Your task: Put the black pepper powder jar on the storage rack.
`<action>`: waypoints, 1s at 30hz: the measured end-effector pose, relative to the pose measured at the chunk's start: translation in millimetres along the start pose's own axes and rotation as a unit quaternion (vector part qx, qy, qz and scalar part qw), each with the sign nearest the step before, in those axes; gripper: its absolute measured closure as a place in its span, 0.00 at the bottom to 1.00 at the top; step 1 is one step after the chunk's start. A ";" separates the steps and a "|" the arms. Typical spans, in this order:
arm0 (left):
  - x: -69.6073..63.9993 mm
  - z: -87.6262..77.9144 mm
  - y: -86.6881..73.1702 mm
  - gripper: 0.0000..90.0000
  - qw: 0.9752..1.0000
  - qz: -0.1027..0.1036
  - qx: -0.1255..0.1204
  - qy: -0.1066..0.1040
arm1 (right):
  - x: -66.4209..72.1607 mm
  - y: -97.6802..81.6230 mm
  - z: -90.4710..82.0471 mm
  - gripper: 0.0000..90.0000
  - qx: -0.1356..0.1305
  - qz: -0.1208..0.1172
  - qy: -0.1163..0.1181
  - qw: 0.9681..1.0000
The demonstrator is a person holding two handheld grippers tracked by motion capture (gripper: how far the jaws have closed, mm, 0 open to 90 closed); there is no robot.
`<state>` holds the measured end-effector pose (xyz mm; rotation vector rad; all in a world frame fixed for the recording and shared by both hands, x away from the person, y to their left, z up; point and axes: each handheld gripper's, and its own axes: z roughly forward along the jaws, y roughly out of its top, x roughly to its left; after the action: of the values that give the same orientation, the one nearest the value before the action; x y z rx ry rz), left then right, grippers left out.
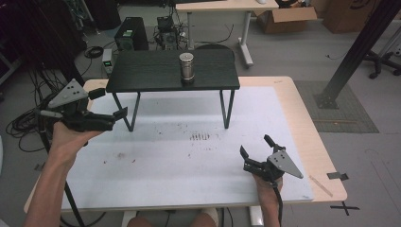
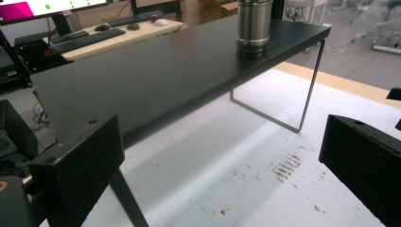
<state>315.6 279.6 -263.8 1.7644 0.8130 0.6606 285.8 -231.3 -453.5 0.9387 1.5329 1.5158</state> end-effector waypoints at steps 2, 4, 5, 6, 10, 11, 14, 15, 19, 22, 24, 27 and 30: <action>0.7 -2.8 -8.1 0.01 1.000 -0.003 0.001 0.001 | 0.1 0.0 0.0 0.06 0.000 0.000 0.000 1.000; 2.3 -5.5 -21.0 0.01 1.000 -0.007 0.004 0.003 | 0.0 0.0 0.1 0.06 0.001 0.000 0.000 1.000; 2.3 -5.5 -21.0 0.01 1.000 -0.007 0.004 0.003 | 0.0 0.0 0.1 0.06 0.001 0.000 0.000 1.000; 2.9 -6.5 -25.4 0.01 1.000 -0.009 0.004 0.004 | -0.2 0.0 0.1 0.06 -0.001 -0.001 -0.001 1.000; 5.5 -9.5 -43.0 0.01 1.000 -0.020 0.001 0.009 | 0.1 0.0 0.0 0.06 0.000 0.000 0.000 1.000; 6.2 -10.2 -47.2 0.01 1.000 -0.021 -0.001 0.011 | 0.1 0.0 0.0 0.06 0.000 0.000 0.000 1.000; 7.8 -12.3 -61.0 0.01 1.000 -0.028 -0.008 0.013 | 0.1 0.0 0.0 0.06 0.000 0.000 -0.001 1.000; 8.0 -12.5 -66.1 0.01 0.999 -0.030 -0.009 0.015 | 0.1 0.0 0.0 0.06 0.000 0.000 -0.001 1.000; 9.3 -12.7 -87.5 0.01 0.999 -0.039 -0.010 0.023 | 0.1 0.0 0.0 0.06 0.000 0.000 -0.001 1.000; 10.3 -12.1 -103.9 0.01 0.998 -0.050 -0.008 0.024 | 0.2 0.0 0.0 0.06 0.000 -0.001 -0.001 1.000; 11.1 -13.2 -118.3 0.01 0.998 -0.049 -0.012 0.035 | 0.2 0.0 -0.1 0.06 0.000 -0.001 -0.001 1.000; 12.1 -14.9 -127.0 0.01 0.998 -0.054 -0.020 0.040 | 0.2 0.0 -0.1 0.06 0.000 -0.001 -0.001 1.000; 14.0 -16.6 -139.3 0.01 0.997 -0.061 -0.028 0.048 | 0.1 0.0 0.0 0.06 0.000 -0.001 0.000 1.000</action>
<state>282.0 332.6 -390.1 1.6279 0.9506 0.6838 285.7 -231.2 -453.5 0.9382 1.5327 1.5142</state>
